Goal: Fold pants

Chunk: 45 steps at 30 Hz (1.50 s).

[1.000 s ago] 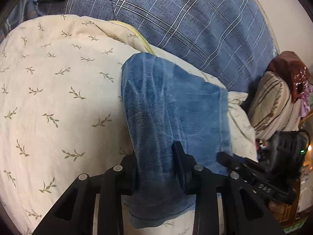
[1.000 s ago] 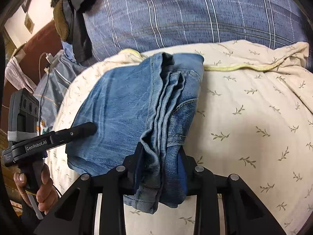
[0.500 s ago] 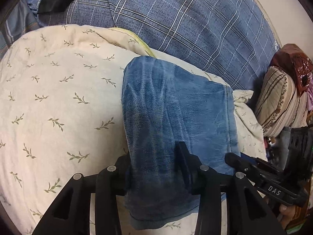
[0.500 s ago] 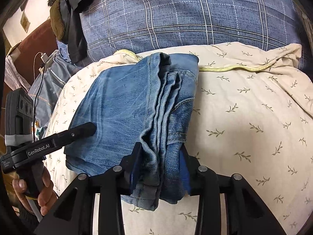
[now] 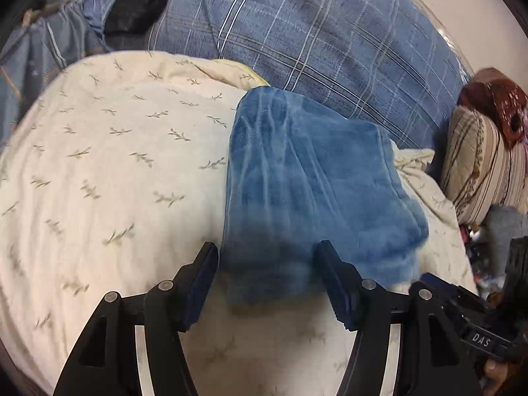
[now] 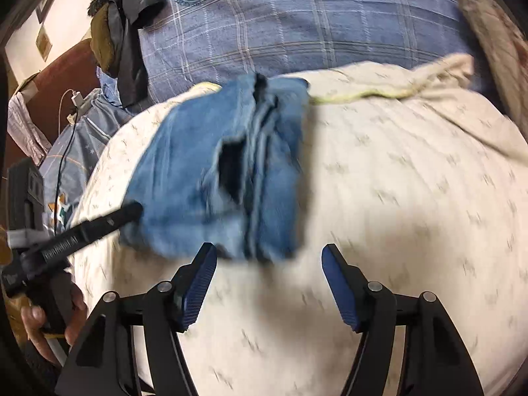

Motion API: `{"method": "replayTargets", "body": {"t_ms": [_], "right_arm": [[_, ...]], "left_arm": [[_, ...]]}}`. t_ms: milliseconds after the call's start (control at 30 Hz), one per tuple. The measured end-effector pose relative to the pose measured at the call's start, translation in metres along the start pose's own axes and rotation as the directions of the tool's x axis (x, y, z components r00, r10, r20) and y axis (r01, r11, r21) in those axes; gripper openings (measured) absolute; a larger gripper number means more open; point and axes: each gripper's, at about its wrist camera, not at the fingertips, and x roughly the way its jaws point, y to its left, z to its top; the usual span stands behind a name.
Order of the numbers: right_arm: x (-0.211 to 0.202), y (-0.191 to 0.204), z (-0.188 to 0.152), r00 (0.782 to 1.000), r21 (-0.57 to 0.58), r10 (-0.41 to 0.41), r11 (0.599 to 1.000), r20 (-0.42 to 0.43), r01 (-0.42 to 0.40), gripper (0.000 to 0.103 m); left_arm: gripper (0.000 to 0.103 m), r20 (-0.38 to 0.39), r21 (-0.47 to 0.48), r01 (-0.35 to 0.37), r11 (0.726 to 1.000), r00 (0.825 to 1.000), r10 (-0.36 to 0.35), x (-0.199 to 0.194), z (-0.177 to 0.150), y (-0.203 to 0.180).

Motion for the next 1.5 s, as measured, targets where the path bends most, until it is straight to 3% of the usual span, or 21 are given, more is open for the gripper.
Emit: {"method": "replayTargets", "body": {"t_ms": [167, 333, 367, 533, 633, 733, 900, 1100, 1200, 1500], "right_arm": [[-0.02, -0.005, -0.027, 0.998, 0.004, 0.051, 0.999, 0.039, -0.051, 0.067], [-0.03, -0.005, -0.037, 0.996, 0.049, 0.083, 0.995, 0.043, -0.085, 0.067], [-0.035, -0.003, -0.036, 0.996, 0.047, 0.073, 0.996, 0.05, -0.076, 0.067], [-0.072, 0.012, -0.036, 0.996, 0.032, 0.018, 0.999, 0.091, -0.021, 0.07], [-0.093, 0.026, -0.035, 0.993, -0.002, -0.006, 1.0, 0.116, 0.006, 0.072], [-0.107, 0.041, -0.035, 0.989, -0.037, -0.037, 0.998, 0.142, 0.042, 0.073], [-0.114, 0.056, -0.03, 0.987, -0.052, -0.062, 0.996, 0.151, 0.071, 0.073], [-0.115, 0.064, -0.026, 0.985, -0.05, -0.071, 0.995, 0.159, 0.08, 0.073], [-0.116, 0.066, -0.025, 0.983, -0.056, -0.084, 0.994, 0.162, 0.094, 0.073], [-0.116, 0.068, -0.027, 0.984, -0.053, -0.081, 0.994, 0.161, 0.091, 0.073]], "left_arm": [[0.063, 0.07, 0.135, -0.179, 0.975, 0.983, 0.171, -0.02, -0.039, -0.036], [0.07, 0.148, 0.204, -0.26, 0.944, 0.961, 0.232, -0.052, -0.065, -0.076], [0.075, 0.167, 0.197, -0.266, 0.944, 0.958, 0.235, -0.06, -0.067, -0.079], [0.075, 0.217, 0.125, -0.265, 0.956, 0.948, 0.234, -0.11, -0.082, -0.092], [0.075, 0.19, 0.121, -0.321, 0.939, 0.936, 0.296, -0.126, -0.085, -0.098], [0.075, 0.158, 0.127, -0.315, 0.941, 0.943, 0.294, -0.136, -0.081, -0.1], [0.076, 0.207, 0.117, -0.322, 0.939, 0.933, 0.295, -0.161, -0.067, -0.101], [0.078, 0.219, 0.104, -0.293, 0.95, 0.939, 0.266, -0.174, -0.067, -0.095], [0.078, 0.225, 0.12, -0.328, 0.937, 0.928, 0.296, -0.174, -0.066, -0.096], [0.078, 0.226, 0.134, -0.328, 0.935, 0.929, 0.293, -0.173, -0.063, -0.099]]}}
